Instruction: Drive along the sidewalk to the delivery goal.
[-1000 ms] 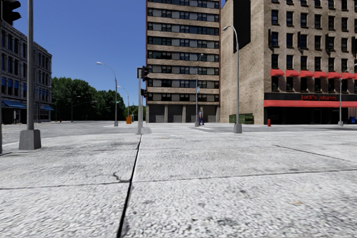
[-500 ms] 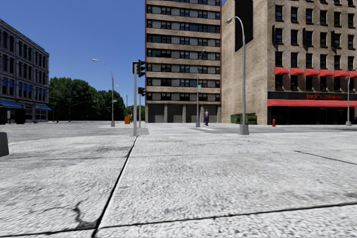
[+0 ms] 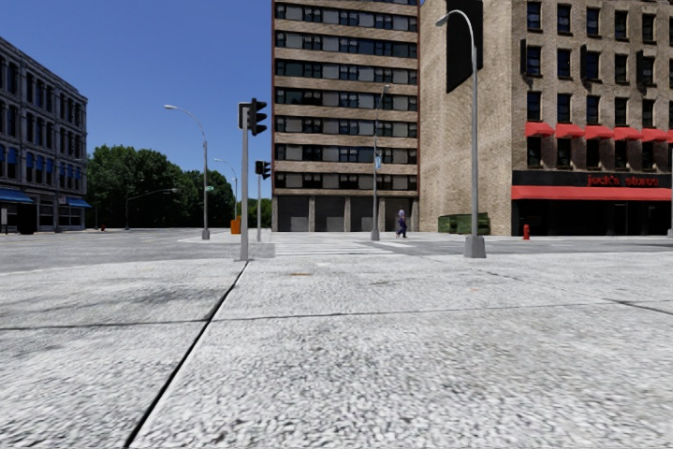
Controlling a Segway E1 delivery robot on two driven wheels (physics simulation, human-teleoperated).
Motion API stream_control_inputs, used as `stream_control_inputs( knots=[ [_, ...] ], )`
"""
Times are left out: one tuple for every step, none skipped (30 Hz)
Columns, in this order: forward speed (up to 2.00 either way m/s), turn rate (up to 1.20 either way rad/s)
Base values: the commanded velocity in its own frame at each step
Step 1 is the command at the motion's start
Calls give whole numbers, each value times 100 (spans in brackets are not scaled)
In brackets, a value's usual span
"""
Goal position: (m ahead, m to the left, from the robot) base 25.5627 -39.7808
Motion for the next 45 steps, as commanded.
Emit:
stream_control_inputs(
  knots=[
    [200, 0],
    [200, 0],
    [200, 0],
    [200, 0],
    [200, 0],
    [200, 0],
    [200, 0],
    [200, 0],
    [200, 0],
    [200, 3],
    [200, 6],
    [200, 6],
    [200, 8],
    [200, 9],
    [200, 10],
    [200, 10],
    [200, 10],
    [200, 4],
    [200, 0],
    [200, 0],
    [200, 0],
    [200, 0],
    [200, 0],
    [200, 0],
    [200, 0],
    [200, 0],
    [200, 0],
    [200, 0],
    [200, 6],
    [200, 10],
    [200, 10],
    [200, 12],
    [200, 16],
    [200, 16],
    [200, 16],
    [200, 17],
    [200, 17],
    [200, 17],
    [200, 17],
    [200, 17],
    [200, 17],
    [200, 17],
    [200, 17],
    [200, 18],
    [200, 18]
  ],
)
